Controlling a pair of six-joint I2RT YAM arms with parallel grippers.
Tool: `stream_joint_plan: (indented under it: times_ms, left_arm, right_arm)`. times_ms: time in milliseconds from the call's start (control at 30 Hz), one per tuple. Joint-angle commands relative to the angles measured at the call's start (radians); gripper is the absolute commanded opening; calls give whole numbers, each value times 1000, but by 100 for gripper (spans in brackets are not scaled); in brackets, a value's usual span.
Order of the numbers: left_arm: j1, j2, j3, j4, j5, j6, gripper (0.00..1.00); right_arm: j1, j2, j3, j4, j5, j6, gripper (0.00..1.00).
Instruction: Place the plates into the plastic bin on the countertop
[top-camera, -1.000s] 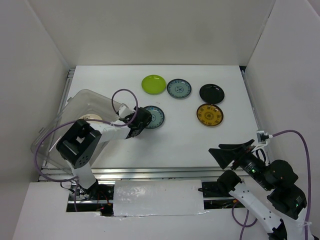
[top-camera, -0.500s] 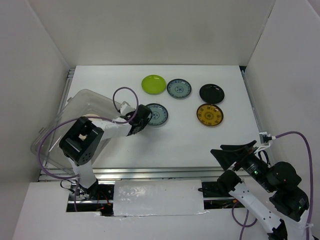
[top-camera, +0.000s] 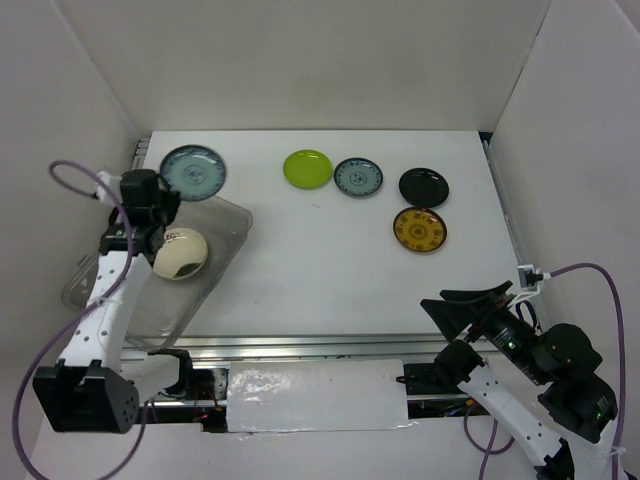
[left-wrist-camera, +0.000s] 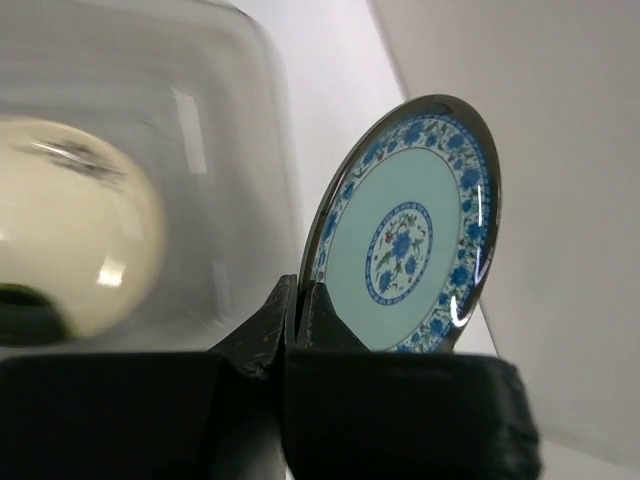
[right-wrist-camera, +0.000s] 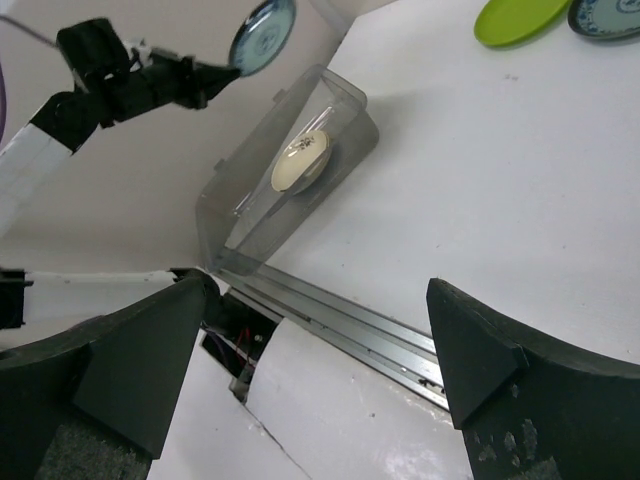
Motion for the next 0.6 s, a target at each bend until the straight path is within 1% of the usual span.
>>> stream_joint_plan:
  times_ms: [0, 33, 100, 167, 200, 400, 433, 467, 500, 533, 567]
  left_arm:
    - [252, -57, -92, -156, 165, 110, 0]
    - [292, -69, -146, -136, 200, 136, 0]
    - [377, -77, -184, -111, 252, 174, 0]
    - [417, -63, -218, -119, 274, 207, 0]
    - [431, -61, -232, -116, 283, 213, 0]
    - [483, -63, -361, -48, 285, 243, 0]
    - [492, -67, -375, -44, 288, 245, 12]
    - [498, -80, -375, -42, 285, 251, 26]
    - [501, -89, -373, -54, 282, 251, 43]
    - [505, -100, -355, -68, 277, 253, 79]
    - [505, -126, -341, -82, 264, 262, 99]
  right_arm:
    - [7, 4, -17, 56, -16, 3, 100]
    - [7, 10, -20, 60, -17, 1, 100]
    - [7, 22, -20, 68, -17, 0, 100]
    - [7, 34, -15, 73, -17, -2, 100]
    - [8, 37, -14, 73, -43, -3, 100]
    - [7, 37, -11, 73, -40, -6, 100]
    - [7, 37, -11, 73, -42, -6, 100]
    - [7, 42, -11, 67, -42, -8, 100]
    - [7, 45, -6, 65, -42, -9, 100]
    - [7, 47, -5, 64, -40, -12, 100]
    - [7, 50, -3, 64, -39, -12, 100]
